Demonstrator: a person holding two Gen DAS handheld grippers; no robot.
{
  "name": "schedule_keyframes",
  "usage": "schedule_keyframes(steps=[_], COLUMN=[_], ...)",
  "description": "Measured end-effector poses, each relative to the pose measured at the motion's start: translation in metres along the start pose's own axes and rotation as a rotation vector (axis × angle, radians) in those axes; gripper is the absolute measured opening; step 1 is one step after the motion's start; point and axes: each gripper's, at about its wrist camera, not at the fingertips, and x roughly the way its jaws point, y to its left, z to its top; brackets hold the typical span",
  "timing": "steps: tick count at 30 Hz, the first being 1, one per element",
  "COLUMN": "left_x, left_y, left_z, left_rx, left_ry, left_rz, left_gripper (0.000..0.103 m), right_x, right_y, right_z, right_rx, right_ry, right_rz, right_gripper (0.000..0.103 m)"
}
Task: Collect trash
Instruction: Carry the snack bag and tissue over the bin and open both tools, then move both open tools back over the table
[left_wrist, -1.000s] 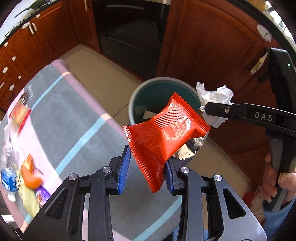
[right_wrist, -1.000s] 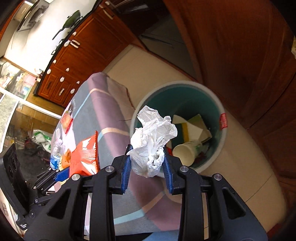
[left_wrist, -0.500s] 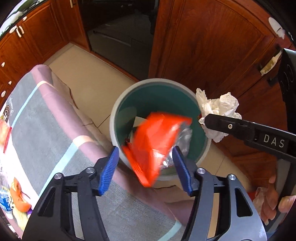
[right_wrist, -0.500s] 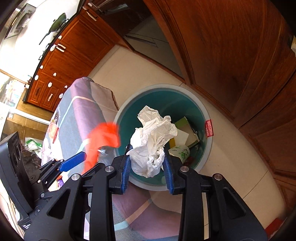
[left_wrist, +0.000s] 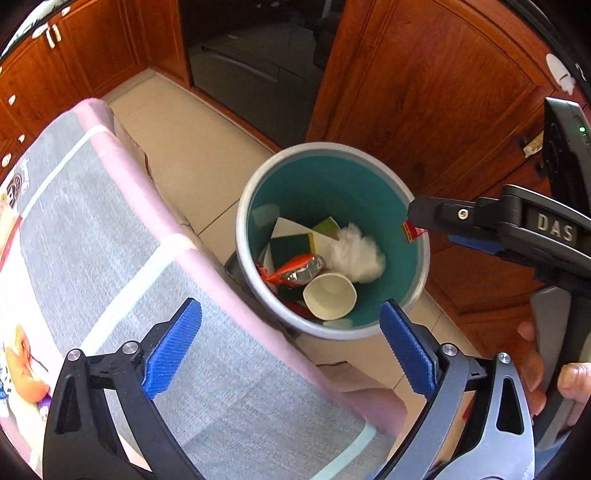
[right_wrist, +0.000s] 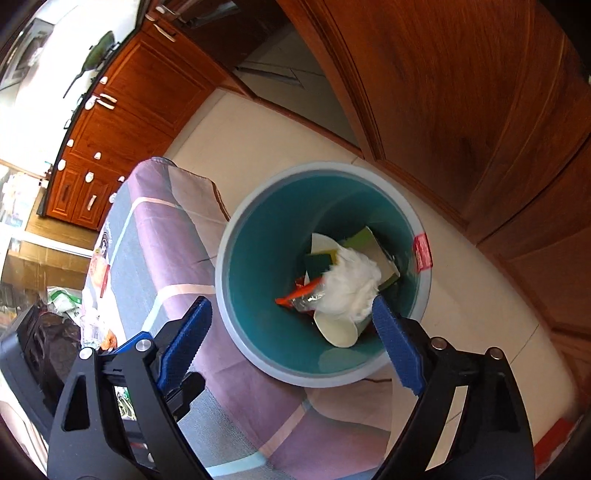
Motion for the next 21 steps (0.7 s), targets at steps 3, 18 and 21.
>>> schedule_keyframes(steps=[3, 18, 21], left_x=[-0.003, -0.037, -0.048], left_y=[0.002, 0.039, 0.052], left_z=[-0.007, -0.046, -0.058], left_rx=[-0.007, -0.081, -0.11], left_ry=[0.002, -0.051, -0.066], left_rz=[-0.002, 0.004, 0.013], left_gripper=[0.098, 0.098, 0.098], right_x=[0.003, 0.009, 0.01], right_y=[0.002, 0.044, 0.06], right_z=[-0.004, -0.036, -0.043], right_rx=[0.008, -0.059, -0.084], right_ry=[0.014, 0.054, 0.056], right_rz=[-0.014, -0.027, -0.02], right_gripper=[0.087, 0.087, 0.087])
